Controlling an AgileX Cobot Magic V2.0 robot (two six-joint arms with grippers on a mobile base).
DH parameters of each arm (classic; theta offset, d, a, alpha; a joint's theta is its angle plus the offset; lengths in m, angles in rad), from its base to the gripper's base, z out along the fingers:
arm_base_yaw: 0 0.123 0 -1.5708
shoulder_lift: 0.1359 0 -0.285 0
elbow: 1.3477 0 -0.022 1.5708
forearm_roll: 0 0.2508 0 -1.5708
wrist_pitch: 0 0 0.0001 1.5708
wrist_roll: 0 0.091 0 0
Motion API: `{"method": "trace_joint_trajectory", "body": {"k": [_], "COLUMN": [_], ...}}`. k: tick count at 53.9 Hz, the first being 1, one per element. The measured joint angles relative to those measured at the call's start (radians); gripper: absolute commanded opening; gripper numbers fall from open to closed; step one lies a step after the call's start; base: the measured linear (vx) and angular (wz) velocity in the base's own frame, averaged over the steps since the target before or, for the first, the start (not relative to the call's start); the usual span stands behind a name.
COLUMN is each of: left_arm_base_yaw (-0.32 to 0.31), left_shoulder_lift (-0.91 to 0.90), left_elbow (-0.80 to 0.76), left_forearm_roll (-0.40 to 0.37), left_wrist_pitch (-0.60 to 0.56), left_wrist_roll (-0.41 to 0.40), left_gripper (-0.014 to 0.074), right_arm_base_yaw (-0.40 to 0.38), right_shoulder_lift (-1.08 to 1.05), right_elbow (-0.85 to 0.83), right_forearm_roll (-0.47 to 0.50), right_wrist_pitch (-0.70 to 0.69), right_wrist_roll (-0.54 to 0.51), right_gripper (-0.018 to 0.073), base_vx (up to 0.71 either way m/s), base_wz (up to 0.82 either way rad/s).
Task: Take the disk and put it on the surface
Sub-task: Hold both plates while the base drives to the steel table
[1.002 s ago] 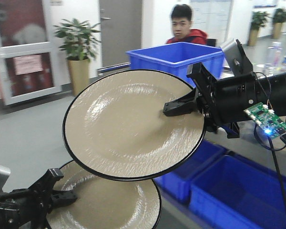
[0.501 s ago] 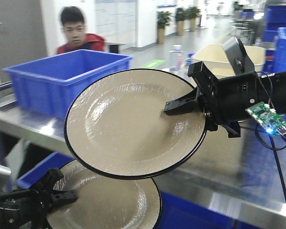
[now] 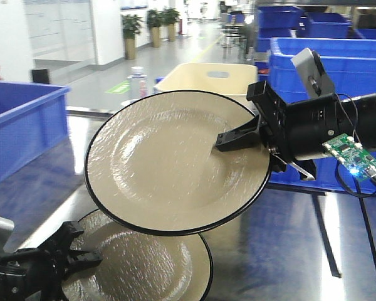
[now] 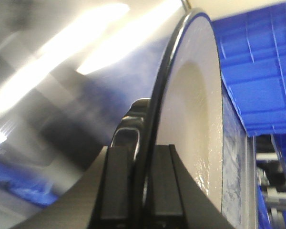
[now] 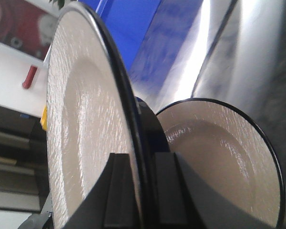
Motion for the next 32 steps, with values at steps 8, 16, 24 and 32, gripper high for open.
{"method": "trace_joint_trajectory", "body": {"k": [8, 16, 24, 32], "left_arm_base_yaw": [0.000, 0.000, 0.000, 0.000], "left_shoulder_lift": [0.000, 0.000, 0.000, 0.000], "left_elbow": [0.000, 0.000, 0.000, 0.000], "left_forearm_roll": [0.000, 0.000, 0.000, 0.000], "left_wrist_pitch": [0.000, 0.000, 0.000, 0.000], "left_wrist_roll": [0.000, 0.000, 0.000, 0.000], "left_gripper": [0.0001, 0.0001, 0.0001, 0.0001], "right_arm_base_yaw": [0.000, 0.000, 0.000, 0.000], "right_shoulder_lift": [0.000, 0.000, 0.000, 0.000], "right_elbow": [0.000, 0.000, 0.000, 0.000], "right_forearm_roll": [0.000, 0.000, 0.000, 0.000], "right_wrist_pitch": [0.000, 0.000, 0.000, 0.000], "right_wrist_roll": [0.000, 0.000, 0.000, 0.000], "right_gripper": [-0.0008, -0.0008, -0.0008, -0.0008], "base_vx": [0.24, 0.20, 0.17, 0.13], "base_wz": [-0.44, -0.41, -0.34, -0.26]}}
